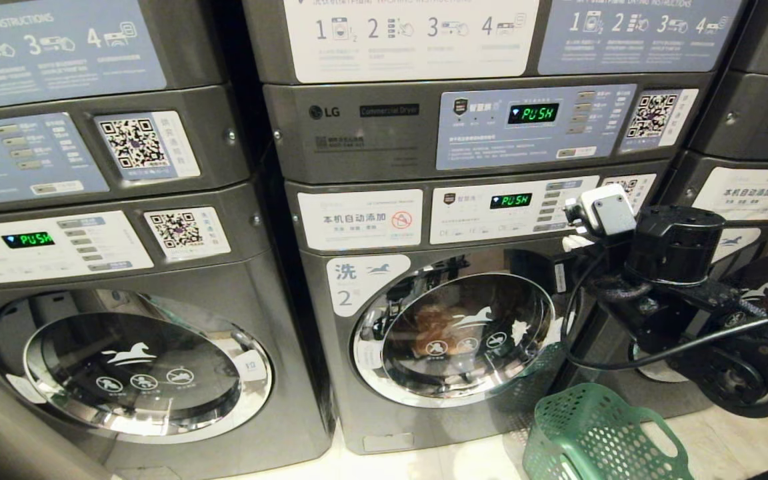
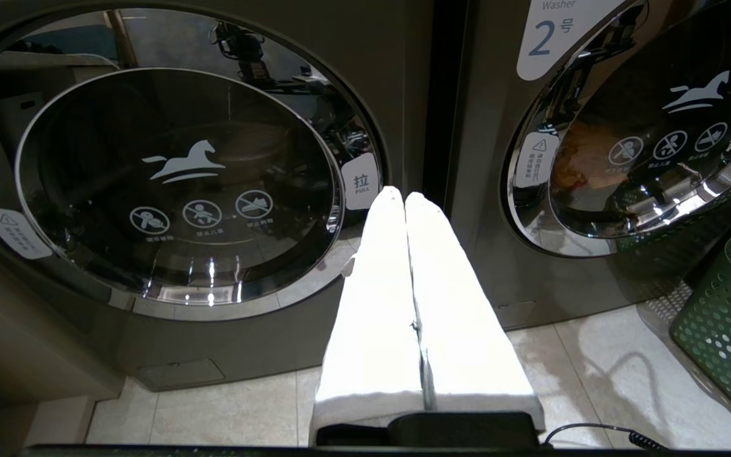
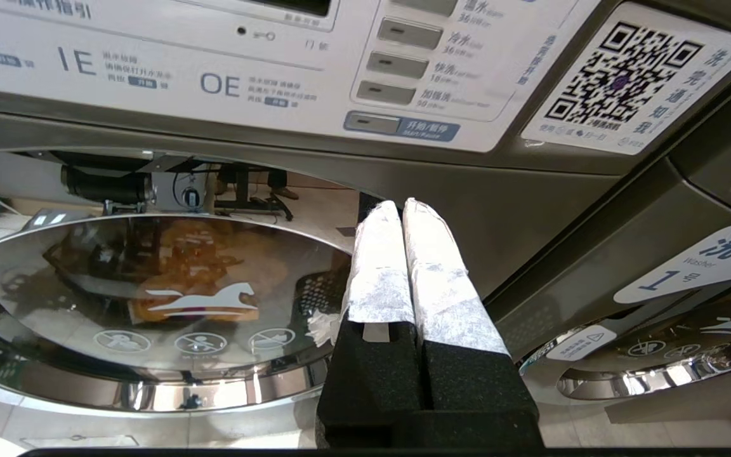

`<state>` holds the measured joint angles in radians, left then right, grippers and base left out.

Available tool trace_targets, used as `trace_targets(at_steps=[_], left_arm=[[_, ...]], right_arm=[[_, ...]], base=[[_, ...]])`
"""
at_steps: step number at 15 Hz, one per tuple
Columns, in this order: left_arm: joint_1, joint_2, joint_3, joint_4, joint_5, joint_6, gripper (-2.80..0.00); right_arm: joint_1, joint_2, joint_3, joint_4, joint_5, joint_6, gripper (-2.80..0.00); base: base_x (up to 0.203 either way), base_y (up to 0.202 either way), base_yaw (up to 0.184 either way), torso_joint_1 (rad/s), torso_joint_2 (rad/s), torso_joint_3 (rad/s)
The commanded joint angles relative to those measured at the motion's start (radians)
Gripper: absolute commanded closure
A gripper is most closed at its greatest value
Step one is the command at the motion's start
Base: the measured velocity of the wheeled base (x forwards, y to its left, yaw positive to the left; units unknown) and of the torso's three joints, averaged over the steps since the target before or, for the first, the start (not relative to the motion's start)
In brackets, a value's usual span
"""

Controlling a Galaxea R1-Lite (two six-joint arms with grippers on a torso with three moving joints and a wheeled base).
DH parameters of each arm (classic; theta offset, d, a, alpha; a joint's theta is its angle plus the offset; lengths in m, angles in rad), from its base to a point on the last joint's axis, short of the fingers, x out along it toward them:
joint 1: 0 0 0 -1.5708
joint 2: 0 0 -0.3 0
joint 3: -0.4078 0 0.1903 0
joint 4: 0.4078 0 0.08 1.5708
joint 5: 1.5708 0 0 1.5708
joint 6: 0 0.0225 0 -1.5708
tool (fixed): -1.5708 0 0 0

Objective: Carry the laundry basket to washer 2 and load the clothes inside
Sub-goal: Press the washing machine switch

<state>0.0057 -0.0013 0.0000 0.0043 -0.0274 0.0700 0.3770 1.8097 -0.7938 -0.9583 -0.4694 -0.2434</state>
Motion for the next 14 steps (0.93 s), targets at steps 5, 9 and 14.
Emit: trace_targets(at_steps=[5, 9, 14], left_arm=[[0.000, 0.001, 0.000, 0.000, 0.000, 0.001, 0.00], [0.000, 0.001, 0.000, 0.000, 0.000, 0.001, 0.00], [0.000, 0.001, 0.000, 0.000, 0.000, 0.001, 0.00]], right_arm=[[0.004, -0.019, -0.018, -0.005, 0.002, -0.004, 0.00], [0.003, -0.060, 0.009, 0.001, 0.004, -0.004, 0.00], [0.019, -0.063, 0.024, -0.002, 0.005, 0.003, 0.00]], base=[[0.000, 0.000, 0.000, 0.000, 0.00, 0.000], [0.000, 0.000, 0.000, 0.000, 0.00, 0.000], [0.000, 0.000, 0.000, 0.000, 0.00, 0.000]])
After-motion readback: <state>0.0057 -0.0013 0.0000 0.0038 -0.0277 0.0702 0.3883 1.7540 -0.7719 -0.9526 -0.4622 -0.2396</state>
